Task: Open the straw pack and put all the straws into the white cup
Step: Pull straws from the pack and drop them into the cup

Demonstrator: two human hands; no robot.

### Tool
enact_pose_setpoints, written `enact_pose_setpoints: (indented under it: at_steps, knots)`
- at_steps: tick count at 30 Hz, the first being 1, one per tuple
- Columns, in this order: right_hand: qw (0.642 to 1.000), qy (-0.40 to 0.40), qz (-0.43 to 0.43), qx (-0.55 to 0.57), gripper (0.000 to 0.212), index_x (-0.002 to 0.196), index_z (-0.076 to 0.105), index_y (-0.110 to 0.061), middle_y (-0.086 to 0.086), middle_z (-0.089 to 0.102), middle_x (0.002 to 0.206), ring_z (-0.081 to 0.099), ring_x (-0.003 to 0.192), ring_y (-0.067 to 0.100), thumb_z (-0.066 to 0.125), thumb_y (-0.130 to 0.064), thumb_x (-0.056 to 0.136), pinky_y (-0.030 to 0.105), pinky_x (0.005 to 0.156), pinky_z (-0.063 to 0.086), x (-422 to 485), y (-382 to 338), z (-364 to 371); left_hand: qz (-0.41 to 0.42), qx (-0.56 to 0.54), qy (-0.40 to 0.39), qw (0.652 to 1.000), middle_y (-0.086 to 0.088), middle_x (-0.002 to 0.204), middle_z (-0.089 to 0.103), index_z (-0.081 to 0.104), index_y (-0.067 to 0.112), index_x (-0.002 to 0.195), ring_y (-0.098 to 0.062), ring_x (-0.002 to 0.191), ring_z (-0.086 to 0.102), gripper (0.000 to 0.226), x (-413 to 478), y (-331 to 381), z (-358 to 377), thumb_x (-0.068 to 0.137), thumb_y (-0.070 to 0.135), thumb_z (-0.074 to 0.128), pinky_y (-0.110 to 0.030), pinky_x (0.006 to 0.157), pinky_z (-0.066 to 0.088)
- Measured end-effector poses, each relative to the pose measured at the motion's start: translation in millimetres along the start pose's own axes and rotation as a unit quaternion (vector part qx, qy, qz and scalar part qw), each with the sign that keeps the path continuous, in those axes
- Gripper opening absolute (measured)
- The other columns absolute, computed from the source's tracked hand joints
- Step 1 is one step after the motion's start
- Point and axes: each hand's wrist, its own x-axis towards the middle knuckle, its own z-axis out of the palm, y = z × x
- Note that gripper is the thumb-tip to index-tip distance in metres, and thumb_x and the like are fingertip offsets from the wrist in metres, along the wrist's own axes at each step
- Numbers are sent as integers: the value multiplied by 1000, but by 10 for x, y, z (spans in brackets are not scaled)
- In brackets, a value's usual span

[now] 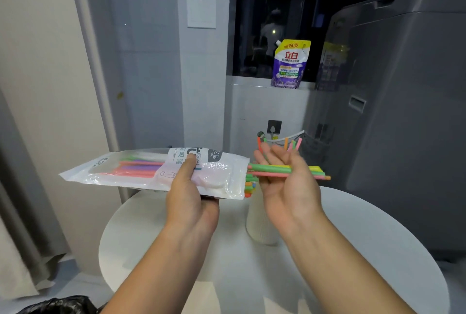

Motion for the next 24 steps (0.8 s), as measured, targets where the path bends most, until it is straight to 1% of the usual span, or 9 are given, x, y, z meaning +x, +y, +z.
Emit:
enact_pose_setpoints:
  at_steps: [3,5,8,10,13,15,17,19,24]
  knots:
    - [999,-23,-9,26,37,90,61,-4,21,74,115,71,108,34,39,-26,110,45,96,54,18,-195,16,-6,-6,8,1000,-12,133,70,59,15,139,-36,122,67,41,19,30,-7,99,21,63,-73,102,44]
    - [999,-30,-14,33,39,84,56,-6,23,75,110,73,101,35,36,-26,111,48,94,54,38,-366,22,-10,-13,16,1000,-11,130,72,60,15,138,-34,118,69,39,21,59,-12,99,21,63,-71,100,47]
    - [999,-32,-26,12,37,84,52,-8,21,79,90,77,87,33,35,-26,111,48,85,55,94,-639,4,-11,-11,30,999,-9,123,75,61,15,134,-30,98,77,34,48,95,-57,101,20,60,-68,75,59]
    - [999,-30,-41,-7,36,84,52,-9,17,79,80,79,77,30,36,-26,111,47,77,56,130,-806,-7,-10,-13,44,999,-9,113,77,61,15,132,-28,85,78,31,75,110,-95,102,20,59,-55,53,60]
    - [998,-18,-62,-19,34,85,51,-10,13,78,72,79,71,27,36,-27,111,46,73,56,229,-1034,-23,-5,-22,64,998,-6,105,77,61,16,129,-23,74,79,28,106,123,-122,102,17,59,-47,48,59]
    - [997,-10,-76,-31,34,86,51,-10,12,78,71,79,73,27,37,-28,111,47,74,56,318,-1171,-30,-6,-18,66,998,-6,107,77,61,17,127,-22,77,79,26,108,99,-122,101,16,60,-48,51,60]
    - [994,-2,-91,-51,34,86,52,-11,12,78,72,79,76,28,39,-29,110,47,76,56,400,-1270,-27,-10,-12,65,998,-5,117,77,61,17,132,-24,96,77,32,95,54,-115,100,16,62,-57,74,63]
    - [992,7,-100,-77,33,86,53,-11,12,78,72,79,77,28,40,-30,110,47,78,57,467,-1330,-16,-11,-10,64,998,-6,124,75,60,17,135,-26,110,73,36,86,8,-106,99,15,63,-61,95,55]
    - [984,7,-112,-139,35,84,52,-10,12,78,70,79,75,27,40,-31,110,45,72,58,537,-1449,78,-9,-19,59,998,-7,124,75,61,17,134,-26,112,73,36,104,-27,-123,98,15,64,-60,102,52]
